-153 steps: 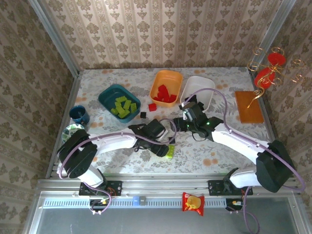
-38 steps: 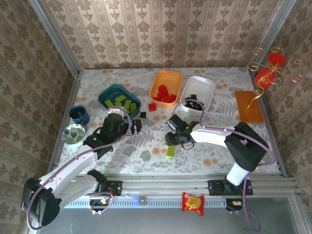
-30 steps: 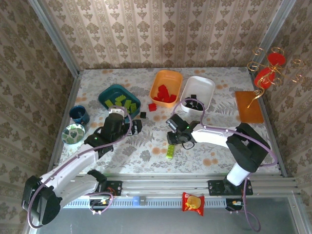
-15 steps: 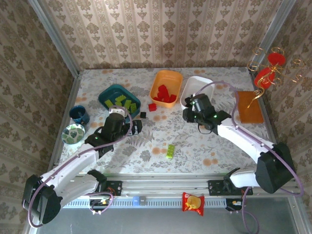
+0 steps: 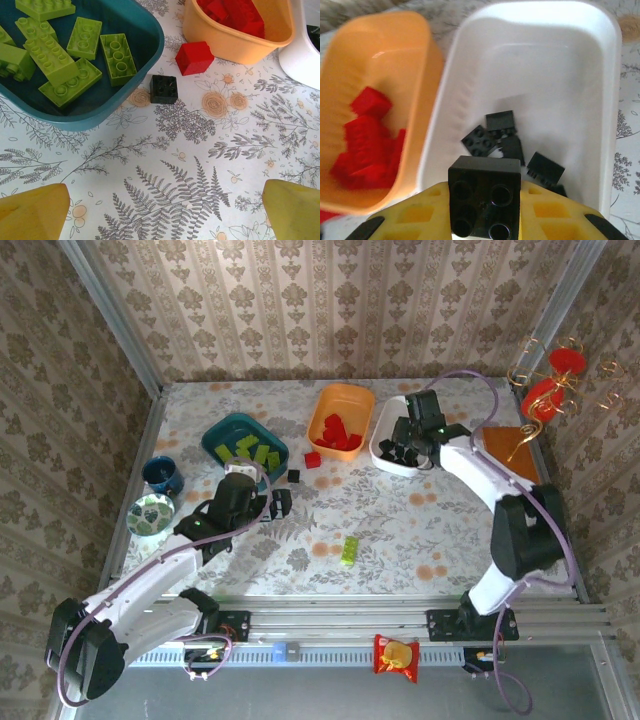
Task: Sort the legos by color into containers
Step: Place the lego in the container.
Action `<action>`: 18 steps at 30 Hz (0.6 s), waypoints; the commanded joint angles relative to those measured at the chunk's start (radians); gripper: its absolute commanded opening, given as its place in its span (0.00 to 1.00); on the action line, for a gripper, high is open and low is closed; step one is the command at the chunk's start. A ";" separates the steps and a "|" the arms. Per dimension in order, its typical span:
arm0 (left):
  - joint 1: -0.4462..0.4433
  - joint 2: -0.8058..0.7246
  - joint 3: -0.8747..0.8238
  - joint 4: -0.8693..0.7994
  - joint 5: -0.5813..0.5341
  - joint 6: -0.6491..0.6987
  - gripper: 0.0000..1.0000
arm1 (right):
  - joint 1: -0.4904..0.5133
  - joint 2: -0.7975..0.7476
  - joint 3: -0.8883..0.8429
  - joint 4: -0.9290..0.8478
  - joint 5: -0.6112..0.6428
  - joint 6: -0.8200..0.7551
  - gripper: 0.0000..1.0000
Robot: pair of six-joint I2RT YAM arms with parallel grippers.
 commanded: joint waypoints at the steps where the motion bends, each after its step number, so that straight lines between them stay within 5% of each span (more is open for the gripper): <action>1: 0.000 0.005 0.017 -0.013 0.028 -0.009 1.00 | -0.023 0.072 0.089 -0.051 0.040 0.021 0.24; 5: 0.000 0.026 0.020 -0.016 0.043 -0.008 1.00 | -0.037 0.153 0.154 -0.084 0.039 0.034 0.30; 11: -0.005 0.056 0.038 -0.006 0.106 0.014 1.00 | -0.041 0.184 0.204 -0.119 0.019 0.038 0.65; 18: -0.095 0.197 0.141 -0.068 0.208 0.080 1.00 | -0.032 0.082 0.122 -0.094 -0.015 0.047 0.70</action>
